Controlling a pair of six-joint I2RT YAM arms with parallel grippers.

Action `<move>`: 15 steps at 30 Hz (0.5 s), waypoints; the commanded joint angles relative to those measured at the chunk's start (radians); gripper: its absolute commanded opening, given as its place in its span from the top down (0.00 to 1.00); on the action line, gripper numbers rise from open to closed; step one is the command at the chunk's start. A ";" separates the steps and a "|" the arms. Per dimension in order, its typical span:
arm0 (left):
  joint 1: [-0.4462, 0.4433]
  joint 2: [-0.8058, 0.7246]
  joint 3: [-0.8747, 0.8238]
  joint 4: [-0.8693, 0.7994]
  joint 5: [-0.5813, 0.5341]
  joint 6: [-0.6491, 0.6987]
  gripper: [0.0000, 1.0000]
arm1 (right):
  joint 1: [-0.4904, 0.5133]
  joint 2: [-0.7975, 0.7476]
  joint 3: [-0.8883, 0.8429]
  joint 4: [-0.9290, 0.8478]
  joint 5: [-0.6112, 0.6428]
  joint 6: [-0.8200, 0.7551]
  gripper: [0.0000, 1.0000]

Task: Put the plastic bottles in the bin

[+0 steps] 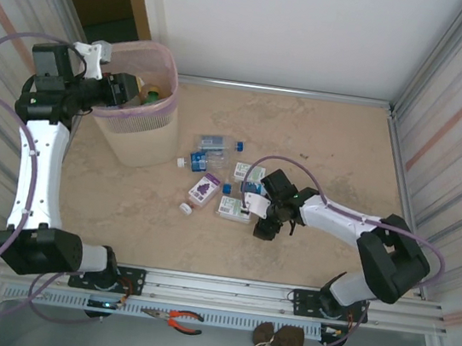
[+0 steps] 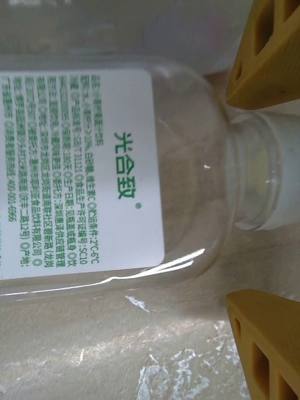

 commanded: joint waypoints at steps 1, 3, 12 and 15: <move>0.007 -0.033 -0.009 0.022 0.029 -0.015 0.55 | 0.015 0.031 0.002 0.013 -0.023 -0.008 0.29; 0.007 -0.033 -0.010 0.024 0.031 -0.017 0.55 | 0.023 0.042 0.001 0.018 -0.025 -0.003 0.31; 0.007 -0.047 -0.017 0.026 0.037 -0.029 0.55 | 0.046 0.049 -0.018 0.038 -0.028 0.034 0.45; 0.007 -0.051 -0.018 0.029 0.039 -0.034 0.55 | 0.054 0.034 -0.019 0.026 -0.026 0.045 0.53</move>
